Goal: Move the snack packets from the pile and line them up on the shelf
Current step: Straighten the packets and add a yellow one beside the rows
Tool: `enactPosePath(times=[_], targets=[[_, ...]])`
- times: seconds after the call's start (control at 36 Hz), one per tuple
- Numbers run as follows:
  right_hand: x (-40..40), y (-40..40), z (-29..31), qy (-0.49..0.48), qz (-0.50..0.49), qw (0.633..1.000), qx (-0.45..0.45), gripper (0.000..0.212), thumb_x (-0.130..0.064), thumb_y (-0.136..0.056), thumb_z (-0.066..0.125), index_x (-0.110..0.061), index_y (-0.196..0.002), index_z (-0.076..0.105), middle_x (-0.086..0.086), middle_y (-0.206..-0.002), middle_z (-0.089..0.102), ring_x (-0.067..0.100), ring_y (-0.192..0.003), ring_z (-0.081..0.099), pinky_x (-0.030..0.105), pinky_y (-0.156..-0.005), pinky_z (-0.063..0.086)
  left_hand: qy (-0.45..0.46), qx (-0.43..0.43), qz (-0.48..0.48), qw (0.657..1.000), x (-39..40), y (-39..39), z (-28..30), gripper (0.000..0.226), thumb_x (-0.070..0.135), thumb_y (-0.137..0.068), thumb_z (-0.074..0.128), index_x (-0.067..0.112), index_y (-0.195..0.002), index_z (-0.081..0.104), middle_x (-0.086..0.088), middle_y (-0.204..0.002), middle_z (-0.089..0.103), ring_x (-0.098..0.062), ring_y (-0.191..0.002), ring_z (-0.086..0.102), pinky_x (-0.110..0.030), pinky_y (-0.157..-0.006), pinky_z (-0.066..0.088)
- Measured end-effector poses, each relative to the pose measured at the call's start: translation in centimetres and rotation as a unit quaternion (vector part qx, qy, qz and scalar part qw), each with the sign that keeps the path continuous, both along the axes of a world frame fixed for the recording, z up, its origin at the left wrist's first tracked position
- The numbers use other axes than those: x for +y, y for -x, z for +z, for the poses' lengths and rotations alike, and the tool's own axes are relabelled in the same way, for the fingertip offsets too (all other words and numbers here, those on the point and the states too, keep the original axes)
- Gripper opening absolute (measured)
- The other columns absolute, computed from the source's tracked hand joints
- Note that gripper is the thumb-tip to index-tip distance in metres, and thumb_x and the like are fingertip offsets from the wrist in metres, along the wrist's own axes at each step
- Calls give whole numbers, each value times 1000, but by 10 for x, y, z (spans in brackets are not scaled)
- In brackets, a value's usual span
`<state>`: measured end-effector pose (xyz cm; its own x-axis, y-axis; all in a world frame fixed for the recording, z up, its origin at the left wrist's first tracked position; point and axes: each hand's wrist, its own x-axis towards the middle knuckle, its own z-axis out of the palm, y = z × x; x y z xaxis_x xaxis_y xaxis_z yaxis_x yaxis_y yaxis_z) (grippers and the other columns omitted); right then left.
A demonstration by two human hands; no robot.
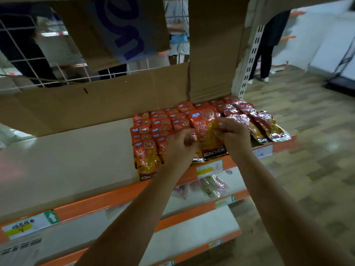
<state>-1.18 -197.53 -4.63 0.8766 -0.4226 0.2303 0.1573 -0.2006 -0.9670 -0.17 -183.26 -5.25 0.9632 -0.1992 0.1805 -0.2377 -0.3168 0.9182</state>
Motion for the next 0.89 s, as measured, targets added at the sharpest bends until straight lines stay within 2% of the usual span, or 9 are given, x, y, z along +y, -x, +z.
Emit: enactPosePath(times=[0.08, 0.19, 0.25, 0.33, 0.44, 0.56, 0.64, 0.75, 0.89], targets=[[-25, -3, -3, 49, -60, 997, 7, 37, 13, -76, 60, -18, -90, 72, -7, -64, 66, 0, -54, 57, 24, -58, 48, -161, -90, -35, 982, -5, 0, 0, 41, 19, -90, 60, 18, -130, 52, 1, -123, 59, -11, -110, 55, -21, -89, 40], [-52, -10, -11, 124, -121, 984, 43, 37, 7, -77, 61, -7, -110, 69, 11, -87, 69, 15, -70, 59, 13, -55, 45, -286, -126, -90, 946, -13, 3, 1, 46, 24, -95, 52, 18, -139, 42, -5, -143, 41, -19, -133, 35, -30, -104, 30], [-60, -14, -15, 159, -129, 977, 59, 38, 5, -78, 60, -8, -112, 68, 14, -93, 70, 21, -74, 61, 19, -58, 45, -321, -136, -96, 932, -16, 3, -1, 44, 25, -96, 50, 18, -138, 43, -5, -142, 41, -19, -132, 34, -31, -104, 31], [-66, -18, -16, 192, -135, 969, 76, 39, 5, -81, 56, -9, -116, 66, 16, -100, 70, 26, -78, 61, 24, -61, 44, -316, -135, -110, 933, -17, 2, -5, 40, 24, -95, 52, 16, -134, 49, -4, -133, 49, -18, -124, 42, -30, -100, 35], [-74, -26, -17, 240, -125, 958, 93, 39, 4, -86, 53, -10, -121, 62, 14, -109, 67, 16, -82, 53, 4, -49, 32, -307, -123, -109, 937, -14, 1, -10, 38, 22, -94, 53, 15, -132, 51, -3, -131, 52, -17, -120, 46, -29, -98, 37], [-75, -31, -23, 262, -114, 951, 116, 41, 2, -86, 52, -11, -125, 60, 16, -107, 66, 23, -85, 58, 23, -62, 39, -298, -118, -106, 941, -13, 1, -11, 38, 21, -94, 52, 14, -132, 51, -3, -131, 52, -17, -119, 47, -28, -96, 38], [-72, -27, -29, 310, -120, 933, 136, 30, -1, -85, 55, -1, -114, 64, 20, -101, 66, 30, -87, 56, 32, -68, 45, -293, -117, -105, 943, -13, 0, -12, 37, 21, -94, 53, 14, -131, 51, -2, -130, 53, -17, -120, 47, -28, -96, 38], [-68, -18, -43, 479, -132, 858, 134, 24, -8, -85, 60, -2, -106, 69, 18, -107, 64, 37, -103, 45, 39, -84, 34, -292, -122, -104, 943, -12, -1, -13, 36, 20, -94, 53, 13, -130, 52, -3, -131, 53, -18, -121, 46, -28, -96, 36], [-61, -9, -42, 503, -106, 843, 162, 36, -13, -84, 63, -18, -120, 65, 12, -129, 52, 37, -124, 33, 42, -100, 26, -300, -119, -104, 941, -10, -1, -15, 37, 20, -94, 53, 13, -131, 51, -4, -131, 53, -19, -122, 45, -31, -99, 37]])
